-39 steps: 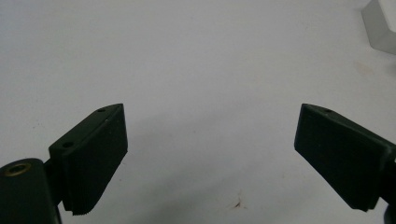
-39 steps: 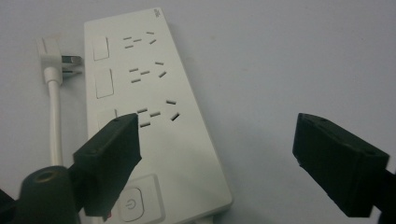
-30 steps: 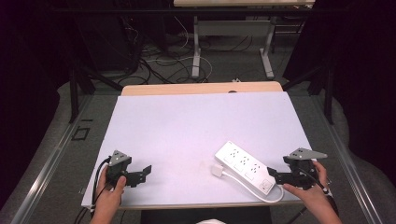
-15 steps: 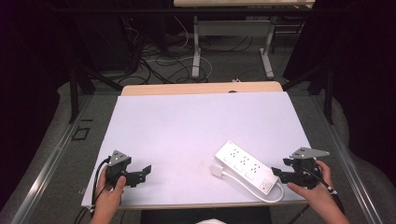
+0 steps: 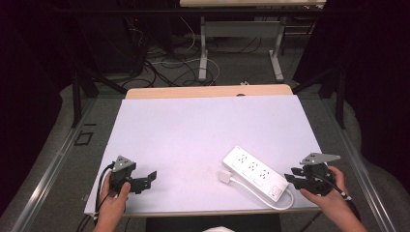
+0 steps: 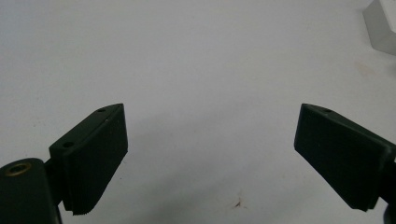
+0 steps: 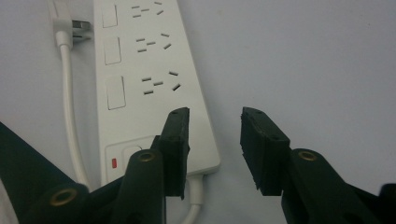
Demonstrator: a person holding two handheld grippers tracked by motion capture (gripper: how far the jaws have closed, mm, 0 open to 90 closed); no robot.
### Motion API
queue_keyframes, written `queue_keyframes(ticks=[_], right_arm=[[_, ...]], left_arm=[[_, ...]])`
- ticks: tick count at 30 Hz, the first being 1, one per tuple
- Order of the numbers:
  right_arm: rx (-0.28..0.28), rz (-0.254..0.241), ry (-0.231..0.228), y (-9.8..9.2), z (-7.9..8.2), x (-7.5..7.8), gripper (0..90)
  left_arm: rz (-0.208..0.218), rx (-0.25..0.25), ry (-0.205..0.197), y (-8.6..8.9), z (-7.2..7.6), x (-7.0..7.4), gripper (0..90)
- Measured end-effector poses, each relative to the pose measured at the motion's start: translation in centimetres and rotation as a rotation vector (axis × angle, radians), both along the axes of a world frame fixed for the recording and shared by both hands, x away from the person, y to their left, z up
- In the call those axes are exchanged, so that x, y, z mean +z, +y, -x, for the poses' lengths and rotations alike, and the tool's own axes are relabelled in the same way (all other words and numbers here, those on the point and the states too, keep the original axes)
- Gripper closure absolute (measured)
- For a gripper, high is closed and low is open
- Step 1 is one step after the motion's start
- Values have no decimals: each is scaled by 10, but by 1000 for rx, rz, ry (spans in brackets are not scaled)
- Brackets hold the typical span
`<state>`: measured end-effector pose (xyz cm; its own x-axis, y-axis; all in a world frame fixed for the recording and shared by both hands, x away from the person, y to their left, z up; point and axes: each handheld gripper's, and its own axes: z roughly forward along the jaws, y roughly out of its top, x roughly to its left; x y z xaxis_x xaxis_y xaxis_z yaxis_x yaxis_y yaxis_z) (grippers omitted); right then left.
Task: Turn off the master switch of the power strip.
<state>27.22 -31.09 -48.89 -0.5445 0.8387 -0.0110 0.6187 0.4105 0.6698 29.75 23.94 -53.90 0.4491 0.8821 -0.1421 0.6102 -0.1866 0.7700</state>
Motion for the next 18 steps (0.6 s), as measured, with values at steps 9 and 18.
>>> queue_keyframes(ticks=[9,18], right_arm=[[38,37,16,6,0,4,761],[59,67,38,10,1,7,874]], left_arm=[[-3,-3,1,0,0,0,100],[-8,-7,2,0,0,0,101]])
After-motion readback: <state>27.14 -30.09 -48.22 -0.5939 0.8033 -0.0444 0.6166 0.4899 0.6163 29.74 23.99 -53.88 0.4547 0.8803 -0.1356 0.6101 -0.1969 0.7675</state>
